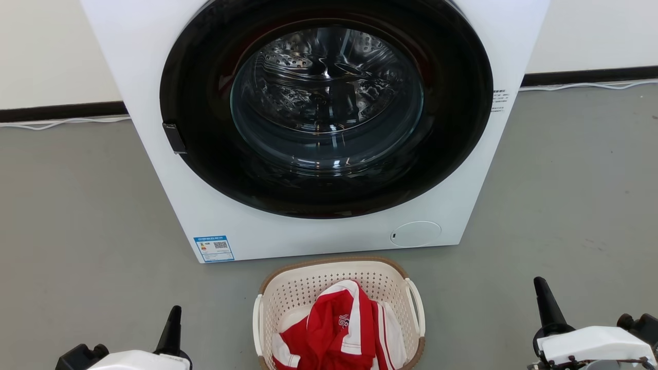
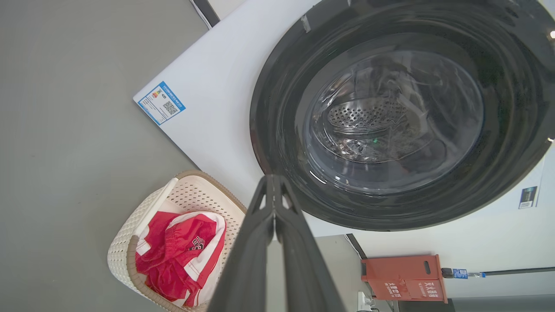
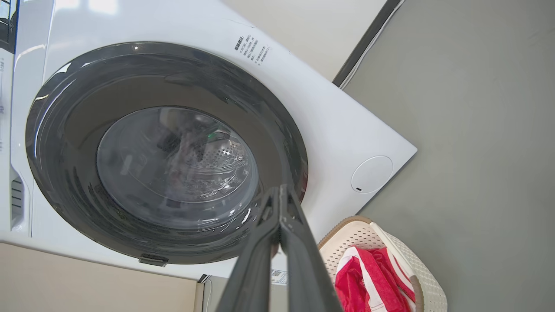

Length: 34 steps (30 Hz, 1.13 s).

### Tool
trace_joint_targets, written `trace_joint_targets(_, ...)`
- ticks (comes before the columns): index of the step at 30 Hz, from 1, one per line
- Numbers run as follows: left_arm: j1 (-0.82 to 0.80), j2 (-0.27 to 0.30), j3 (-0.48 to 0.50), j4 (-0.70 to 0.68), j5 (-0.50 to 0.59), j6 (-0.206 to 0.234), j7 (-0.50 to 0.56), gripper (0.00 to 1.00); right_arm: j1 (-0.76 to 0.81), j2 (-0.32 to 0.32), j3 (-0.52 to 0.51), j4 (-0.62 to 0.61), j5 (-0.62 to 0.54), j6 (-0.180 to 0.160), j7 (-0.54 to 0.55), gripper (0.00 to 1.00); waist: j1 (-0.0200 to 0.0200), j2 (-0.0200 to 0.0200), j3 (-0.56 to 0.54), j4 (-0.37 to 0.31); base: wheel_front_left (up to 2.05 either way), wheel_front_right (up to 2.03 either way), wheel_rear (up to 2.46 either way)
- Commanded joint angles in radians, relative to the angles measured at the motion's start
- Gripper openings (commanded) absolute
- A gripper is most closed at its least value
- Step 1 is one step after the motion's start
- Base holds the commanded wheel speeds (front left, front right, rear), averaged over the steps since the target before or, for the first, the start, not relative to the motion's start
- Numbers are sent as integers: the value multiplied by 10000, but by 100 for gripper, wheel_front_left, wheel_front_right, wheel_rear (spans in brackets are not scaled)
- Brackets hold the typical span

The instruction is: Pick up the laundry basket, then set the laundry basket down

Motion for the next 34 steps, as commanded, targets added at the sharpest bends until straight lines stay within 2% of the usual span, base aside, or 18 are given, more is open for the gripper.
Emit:
trace_joint_targets(1,-563,46,267,-331,-324,-128,92,0,-471,-32,76,-353,383,47,131,0,-1,-1,1,5,0,0,0)
trace_joint_targets(34,-987,-79,612,-658,-3555,-698,1029,0,-717,341,-382,-708,4045,65,1056,0,-1,-1,27,90,0,0,0)
